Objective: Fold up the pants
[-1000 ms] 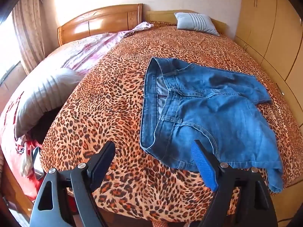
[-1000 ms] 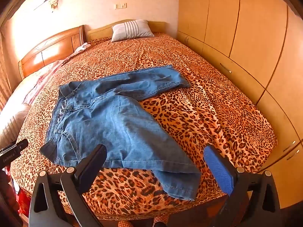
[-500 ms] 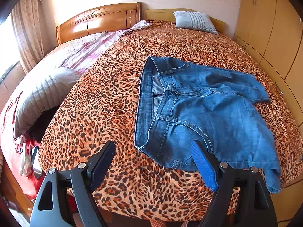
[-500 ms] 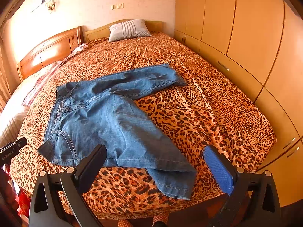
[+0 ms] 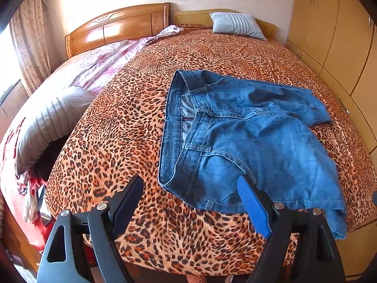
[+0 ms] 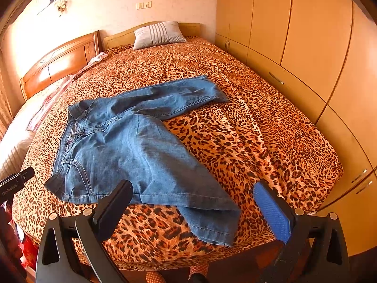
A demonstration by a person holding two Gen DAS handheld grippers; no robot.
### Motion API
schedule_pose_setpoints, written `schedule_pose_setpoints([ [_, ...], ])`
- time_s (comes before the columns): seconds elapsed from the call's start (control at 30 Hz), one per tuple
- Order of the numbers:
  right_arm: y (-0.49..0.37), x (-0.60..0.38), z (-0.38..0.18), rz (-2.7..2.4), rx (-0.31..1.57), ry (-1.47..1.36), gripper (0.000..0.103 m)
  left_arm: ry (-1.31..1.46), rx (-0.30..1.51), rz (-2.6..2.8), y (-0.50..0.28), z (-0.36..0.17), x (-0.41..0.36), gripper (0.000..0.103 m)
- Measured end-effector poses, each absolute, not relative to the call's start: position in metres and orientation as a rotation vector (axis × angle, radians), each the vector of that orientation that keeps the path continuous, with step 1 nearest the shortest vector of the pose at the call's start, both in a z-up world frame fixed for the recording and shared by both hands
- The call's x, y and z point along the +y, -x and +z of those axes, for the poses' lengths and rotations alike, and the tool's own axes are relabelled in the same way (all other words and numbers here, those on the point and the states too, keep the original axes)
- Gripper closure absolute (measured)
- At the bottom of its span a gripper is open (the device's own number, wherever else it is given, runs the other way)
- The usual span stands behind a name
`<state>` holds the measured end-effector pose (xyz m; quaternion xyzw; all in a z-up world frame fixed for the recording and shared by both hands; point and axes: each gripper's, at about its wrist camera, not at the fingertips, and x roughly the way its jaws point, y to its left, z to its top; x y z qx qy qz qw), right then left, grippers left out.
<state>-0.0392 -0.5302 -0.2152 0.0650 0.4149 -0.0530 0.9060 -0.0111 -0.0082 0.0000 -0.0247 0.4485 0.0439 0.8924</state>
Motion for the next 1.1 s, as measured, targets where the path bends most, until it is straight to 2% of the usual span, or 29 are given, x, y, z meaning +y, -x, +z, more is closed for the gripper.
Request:
schedule_pose_setpoints([
  [1.1,0.0401,-0.5297,-0.2163,-0.098,0.862,-0.138,0.0,0.035,0.909,0.08,0.0184,0.0033,-0.0179,0.02],
])
